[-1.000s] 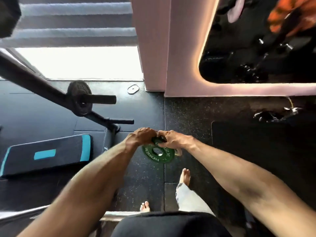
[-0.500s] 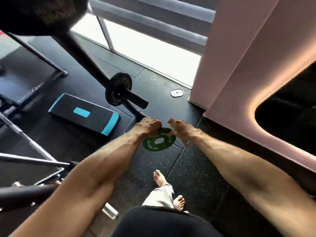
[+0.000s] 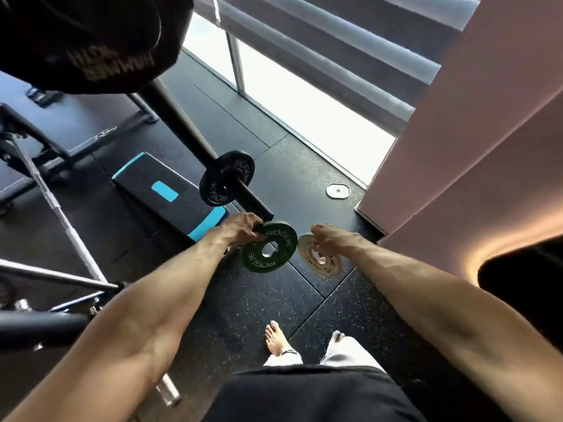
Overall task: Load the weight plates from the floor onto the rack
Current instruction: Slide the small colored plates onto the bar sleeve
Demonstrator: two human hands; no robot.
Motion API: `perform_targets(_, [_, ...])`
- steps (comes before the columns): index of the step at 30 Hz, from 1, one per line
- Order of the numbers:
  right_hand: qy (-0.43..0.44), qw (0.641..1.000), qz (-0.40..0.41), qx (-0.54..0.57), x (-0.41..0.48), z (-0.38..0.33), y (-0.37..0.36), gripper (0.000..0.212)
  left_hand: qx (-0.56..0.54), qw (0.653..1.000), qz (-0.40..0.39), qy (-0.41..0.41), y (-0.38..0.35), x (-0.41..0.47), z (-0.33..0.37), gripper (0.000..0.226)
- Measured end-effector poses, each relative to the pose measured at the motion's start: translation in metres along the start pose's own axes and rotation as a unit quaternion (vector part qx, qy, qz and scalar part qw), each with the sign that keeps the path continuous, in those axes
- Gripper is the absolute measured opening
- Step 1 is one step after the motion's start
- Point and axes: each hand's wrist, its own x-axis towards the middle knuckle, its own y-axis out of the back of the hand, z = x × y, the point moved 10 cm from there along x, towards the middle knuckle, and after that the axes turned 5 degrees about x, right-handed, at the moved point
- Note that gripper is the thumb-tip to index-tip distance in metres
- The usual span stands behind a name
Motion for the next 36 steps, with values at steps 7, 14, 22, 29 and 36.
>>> perform_targets(7, [0.09,0.99,-0.083,-0.076,0.024,-0.016,0.006,0.02,-0.021,0.997,0.054,0.052,0.024,0.003,-0.011,0.037])
perform_targets(14, [0.217,0.968,-0.076,-0.1,0.037,-0.064,0.028,0.029,-0.04,0.981,0.158,0.105,0.051,0.001,-0.017,0.026])
perform_targets(22, [0.352,0.933,0.02,-0.07,0.041,-0.1,0.051,0.031,0.111,0.943,0.295,0.106,0.051,-0.006,-0.005,0.022])
perform_targets(29, [0.418,0.898,0.073,-0.113,0.04,-0.131,0.054,0.017,0.111,0.926,0.322,0.162,0.069,0.0,-0.029,0.022])
perform_targets(36, [0.445,0.879,0.126,-0.114,0.042,-0.146,0.069,0.013,0.101,0.914,0.343,0.194,0.091,0.007,-0.049,0.024])
